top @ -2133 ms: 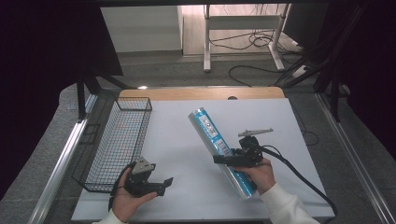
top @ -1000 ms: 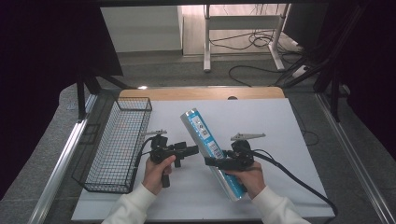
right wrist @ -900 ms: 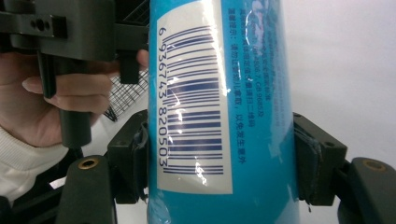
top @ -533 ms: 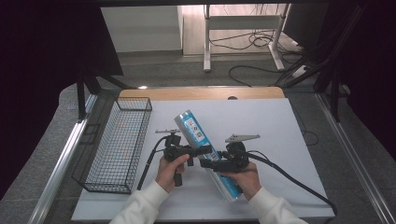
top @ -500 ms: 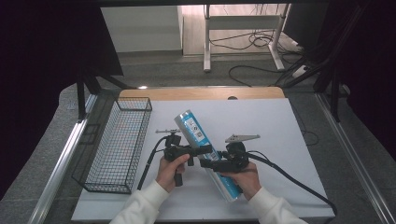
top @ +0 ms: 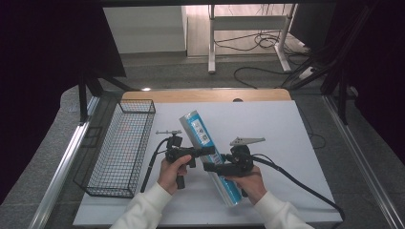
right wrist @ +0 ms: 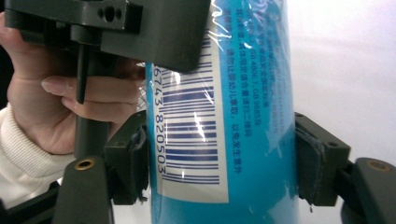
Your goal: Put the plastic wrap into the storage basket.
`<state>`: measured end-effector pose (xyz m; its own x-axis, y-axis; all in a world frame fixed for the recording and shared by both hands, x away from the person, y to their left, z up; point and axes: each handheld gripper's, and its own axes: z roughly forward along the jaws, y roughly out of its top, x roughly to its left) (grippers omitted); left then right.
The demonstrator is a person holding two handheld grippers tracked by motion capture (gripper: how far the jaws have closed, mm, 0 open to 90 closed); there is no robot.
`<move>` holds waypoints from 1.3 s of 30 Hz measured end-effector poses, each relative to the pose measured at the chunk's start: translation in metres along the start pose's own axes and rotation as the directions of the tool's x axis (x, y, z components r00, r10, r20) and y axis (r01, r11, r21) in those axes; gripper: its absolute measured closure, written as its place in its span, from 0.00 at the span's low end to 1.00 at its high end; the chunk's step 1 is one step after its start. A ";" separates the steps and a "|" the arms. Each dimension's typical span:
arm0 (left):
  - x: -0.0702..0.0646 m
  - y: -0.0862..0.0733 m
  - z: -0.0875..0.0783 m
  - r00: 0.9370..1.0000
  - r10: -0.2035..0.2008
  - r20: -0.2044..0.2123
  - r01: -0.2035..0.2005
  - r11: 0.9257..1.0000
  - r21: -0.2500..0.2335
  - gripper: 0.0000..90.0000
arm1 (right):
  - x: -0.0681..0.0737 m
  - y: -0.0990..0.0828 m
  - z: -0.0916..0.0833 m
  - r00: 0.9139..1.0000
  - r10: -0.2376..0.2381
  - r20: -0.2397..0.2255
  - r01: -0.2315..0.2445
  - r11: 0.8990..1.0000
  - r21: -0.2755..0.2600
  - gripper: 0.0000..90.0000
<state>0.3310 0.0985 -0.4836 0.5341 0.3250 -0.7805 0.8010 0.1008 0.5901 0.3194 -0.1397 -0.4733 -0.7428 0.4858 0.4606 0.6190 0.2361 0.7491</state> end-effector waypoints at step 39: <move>-0.038 0.025 -0.137 0.964 0.163 -0.209 -0.173 0.985 -0.028 0.35 | -0.054 -0.038 -0.090 0.984 -0.012 0.178 0.009 1.000 0.017 0.13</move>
<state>0.2938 0.2179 -0.4105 0.5894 0.5259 -0.6132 0.6888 0.0695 0.7216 0.3128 -0.2511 -0.4838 -0.6928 0.6252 0.3594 0.6164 0.2548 0.7450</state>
